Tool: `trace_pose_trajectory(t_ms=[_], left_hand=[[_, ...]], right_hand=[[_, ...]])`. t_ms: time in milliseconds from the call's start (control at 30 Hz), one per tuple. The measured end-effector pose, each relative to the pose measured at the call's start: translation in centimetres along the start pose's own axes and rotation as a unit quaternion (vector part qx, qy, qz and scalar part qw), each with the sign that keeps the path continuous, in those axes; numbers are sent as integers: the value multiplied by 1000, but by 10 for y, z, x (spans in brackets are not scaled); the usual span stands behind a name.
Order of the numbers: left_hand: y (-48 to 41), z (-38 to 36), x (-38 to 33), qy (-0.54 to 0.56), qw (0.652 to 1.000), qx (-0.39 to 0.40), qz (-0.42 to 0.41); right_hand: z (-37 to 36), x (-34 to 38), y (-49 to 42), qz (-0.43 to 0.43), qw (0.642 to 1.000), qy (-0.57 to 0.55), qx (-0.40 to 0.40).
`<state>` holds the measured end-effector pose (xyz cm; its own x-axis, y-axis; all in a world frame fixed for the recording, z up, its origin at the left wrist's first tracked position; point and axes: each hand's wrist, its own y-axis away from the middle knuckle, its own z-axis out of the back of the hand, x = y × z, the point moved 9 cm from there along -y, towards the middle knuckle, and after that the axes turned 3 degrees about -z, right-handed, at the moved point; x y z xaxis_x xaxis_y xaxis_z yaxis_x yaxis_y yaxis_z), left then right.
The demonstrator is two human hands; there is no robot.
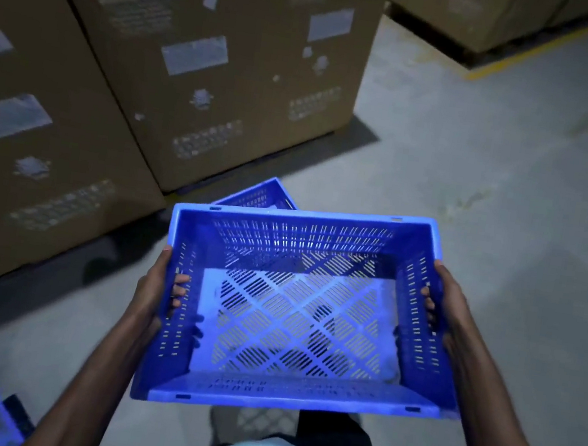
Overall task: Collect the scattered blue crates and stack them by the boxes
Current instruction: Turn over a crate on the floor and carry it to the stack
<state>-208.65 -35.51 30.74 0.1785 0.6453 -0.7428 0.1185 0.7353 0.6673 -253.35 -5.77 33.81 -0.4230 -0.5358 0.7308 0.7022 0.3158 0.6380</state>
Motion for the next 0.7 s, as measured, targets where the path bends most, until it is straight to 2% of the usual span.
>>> trace_pose_trajectory(t_ms=[167,300,367,567,700], left_hand=[[-69,-20,-51,57,994,-95,-12],[-98,-27,-92,78,981,-178,-29],[-117,-26,-98,78,974,-213,-13],[-199,-3,-91,49,951,-303,44],[-293,7,-81,43,955,-287,60]], right_hand=[[-89,102,-126,0,997,39,73],[-157,173,-204,-1,991,90,99],[-196,201,-241,1,986,124,111],[-318,246,-317,-3,968,207,142],[-396,238,-382,1,959,247,139]])
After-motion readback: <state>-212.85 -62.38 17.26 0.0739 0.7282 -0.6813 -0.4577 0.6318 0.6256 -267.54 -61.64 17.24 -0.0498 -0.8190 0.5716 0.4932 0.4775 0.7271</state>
